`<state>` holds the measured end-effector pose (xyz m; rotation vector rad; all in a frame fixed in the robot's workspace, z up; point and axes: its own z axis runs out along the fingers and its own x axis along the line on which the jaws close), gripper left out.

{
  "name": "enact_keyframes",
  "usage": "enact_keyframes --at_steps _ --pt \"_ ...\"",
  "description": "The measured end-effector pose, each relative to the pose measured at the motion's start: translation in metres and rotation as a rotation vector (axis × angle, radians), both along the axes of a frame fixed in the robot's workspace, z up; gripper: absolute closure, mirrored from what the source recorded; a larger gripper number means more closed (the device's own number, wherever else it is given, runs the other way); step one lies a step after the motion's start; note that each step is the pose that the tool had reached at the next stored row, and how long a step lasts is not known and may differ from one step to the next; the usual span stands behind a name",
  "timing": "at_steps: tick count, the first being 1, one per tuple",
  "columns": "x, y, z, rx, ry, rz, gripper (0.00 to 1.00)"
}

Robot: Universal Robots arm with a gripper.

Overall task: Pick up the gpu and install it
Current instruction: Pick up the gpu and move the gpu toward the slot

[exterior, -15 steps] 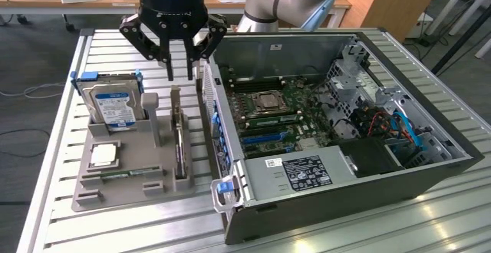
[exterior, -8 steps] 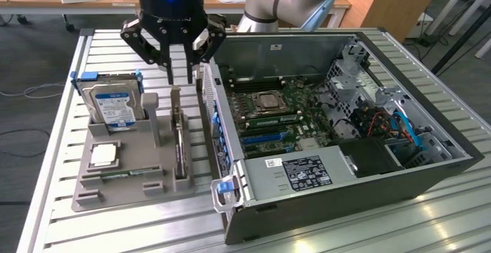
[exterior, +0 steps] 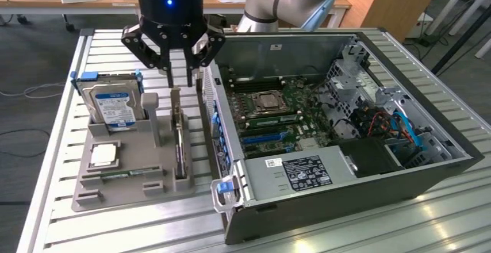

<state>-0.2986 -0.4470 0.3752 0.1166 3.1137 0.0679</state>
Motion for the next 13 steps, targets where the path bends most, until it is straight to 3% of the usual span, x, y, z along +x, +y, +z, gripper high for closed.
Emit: enact_keyframes --at_steps 6,13 --pt "-0.009 -0.0019 0.0 0.0018 -0.0053 0.002 0.64" --pt "-0.0103 -0.0027 -0.0033 0.0018 -0.0065 0.002 0.64"
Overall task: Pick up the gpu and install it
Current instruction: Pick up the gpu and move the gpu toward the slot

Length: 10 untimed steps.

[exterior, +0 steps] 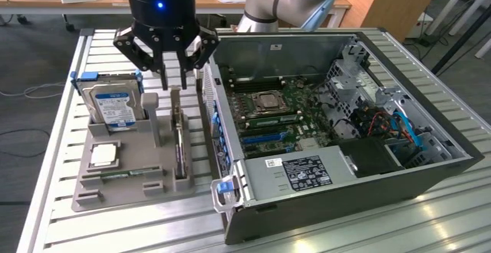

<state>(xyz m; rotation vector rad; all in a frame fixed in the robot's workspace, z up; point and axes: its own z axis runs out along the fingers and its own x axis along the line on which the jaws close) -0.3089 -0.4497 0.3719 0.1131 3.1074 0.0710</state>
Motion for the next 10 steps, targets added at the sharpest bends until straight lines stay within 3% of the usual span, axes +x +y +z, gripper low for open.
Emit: enact_keyframes --at_steps 10 --pt "-0.005 -0.0013 -0.0074 0.0002 -0.004 0.003 0.64"
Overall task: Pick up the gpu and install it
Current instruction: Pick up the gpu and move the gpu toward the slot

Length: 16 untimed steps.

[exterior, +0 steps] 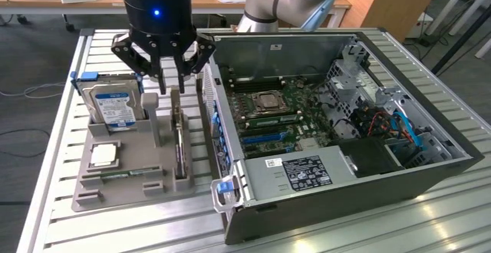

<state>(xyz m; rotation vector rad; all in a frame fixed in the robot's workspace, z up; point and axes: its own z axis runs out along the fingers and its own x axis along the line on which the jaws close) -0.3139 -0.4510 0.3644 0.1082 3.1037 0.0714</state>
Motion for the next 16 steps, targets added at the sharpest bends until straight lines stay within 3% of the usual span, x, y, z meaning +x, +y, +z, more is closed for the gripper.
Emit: enact_keyframes --at_steps 7,16 --pt "-0.0032 -0.0021 -0.0076 0.0001 -0.0004 0.003 0.64" --pt "-0.005 -0.0023 -0.0088 0.0001 -0.0012 0.006 0.64"
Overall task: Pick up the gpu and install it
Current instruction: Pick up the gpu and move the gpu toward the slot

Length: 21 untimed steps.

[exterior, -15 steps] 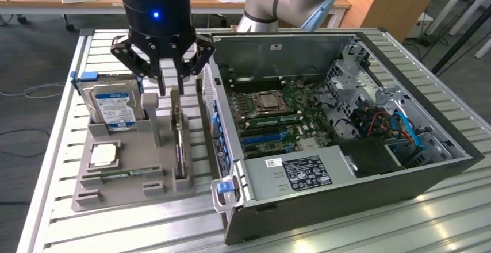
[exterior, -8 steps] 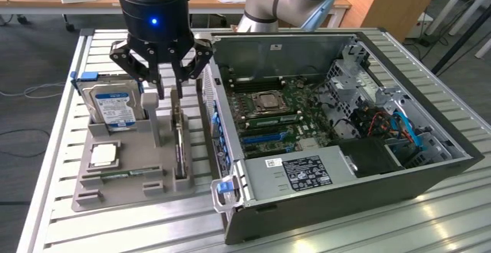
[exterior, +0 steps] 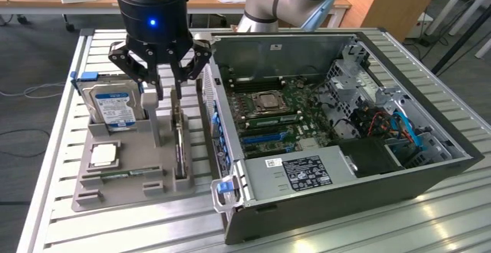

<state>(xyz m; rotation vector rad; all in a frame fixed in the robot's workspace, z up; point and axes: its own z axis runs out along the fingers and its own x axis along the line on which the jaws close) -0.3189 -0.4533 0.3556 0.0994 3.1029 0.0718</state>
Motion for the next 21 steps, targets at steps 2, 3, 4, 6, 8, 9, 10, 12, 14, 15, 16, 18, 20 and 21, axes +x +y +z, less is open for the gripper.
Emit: enact_keyframes --at_steps 2,3,4,6,8,9,10,12,14,15,16,18,20,21 --pt "0.0 0.0 0.0 0.0 0.0 0.0 0.64" --pt "0.0 0.0 0.0 0.0 0.0 0.0 0.64" --pt "0.0 0.0 0.0 0.0 0.0 0.0 0.64" --pt "-0.0001 -0.0001 -0.0002 -0.0001 0.0001 0.0 0.64" --pt "-0.0002 -0.0002 -0.0021 0.0001 -0.0003 0.0 0.64" --pt "-0.0001 -0.0003 -0.0031 0.0001 -0.0003 0.0 0.64" --pt "-0.0001 -0.0003 -0.0039 0.0 -0.0003 0.0 0.64" --pt "0.0 -0.0004 -0.0056 0.0 -0.0004 0.0 0.64" --pt "-0.0001 -0.0005 -0.0078 0.0 -0.0004 0.0 0.64" --pt "-0.0001 -0.0005 -0.0088 0.0 -0.0004 0.0 0.64" --pt "-0.0001 -0.0005 -0.0091 -0.0001 -0.0003 0.0 0.64" --pt "-0.0001 -0.0006 -0.0095 -0.0002 -0.0002 0.0 0.64" --pt "-0.0001 -0.0006 -0.0097 -0.0001 -0.0003 0.0 0.64" --pt "-0.0001 -0.0005 -0.0098 -0.0001 -0.0003 0.0 0.64"
